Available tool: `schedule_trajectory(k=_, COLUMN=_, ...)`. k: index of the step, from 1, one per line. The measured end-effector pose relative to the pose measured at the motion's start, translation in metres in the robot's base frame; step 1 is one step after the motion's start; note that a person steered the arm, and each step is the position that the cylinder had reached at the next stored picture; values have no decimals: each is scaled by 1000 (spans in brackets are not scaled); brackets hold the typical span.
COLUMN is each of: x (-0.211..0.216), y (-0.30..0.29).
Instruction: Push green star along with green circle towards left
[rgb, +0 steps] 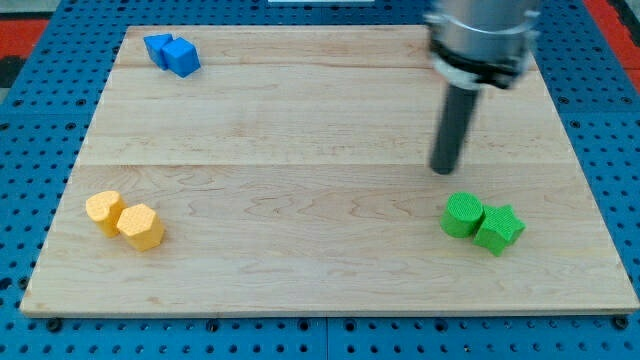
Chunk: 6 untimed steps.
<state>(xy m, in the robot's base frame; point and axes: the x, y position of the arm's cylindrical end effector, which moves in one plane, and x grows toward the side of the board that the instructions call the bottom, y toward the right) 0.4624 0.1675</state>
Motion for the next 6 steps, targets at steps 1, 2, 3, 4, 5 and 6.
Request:
schedule_trajectory(k=1, x=56, y=76)
schedule_trajectory(k=2, x=79, y=100)
schedule_trajectory(k=3, x=82, y=78)
schedule_trajectory(k=4, x=71, y=38)
schedule_trajectory(k=5, x=50, y=12)
schedule_trajectory(k=6, x=45, y=-25)
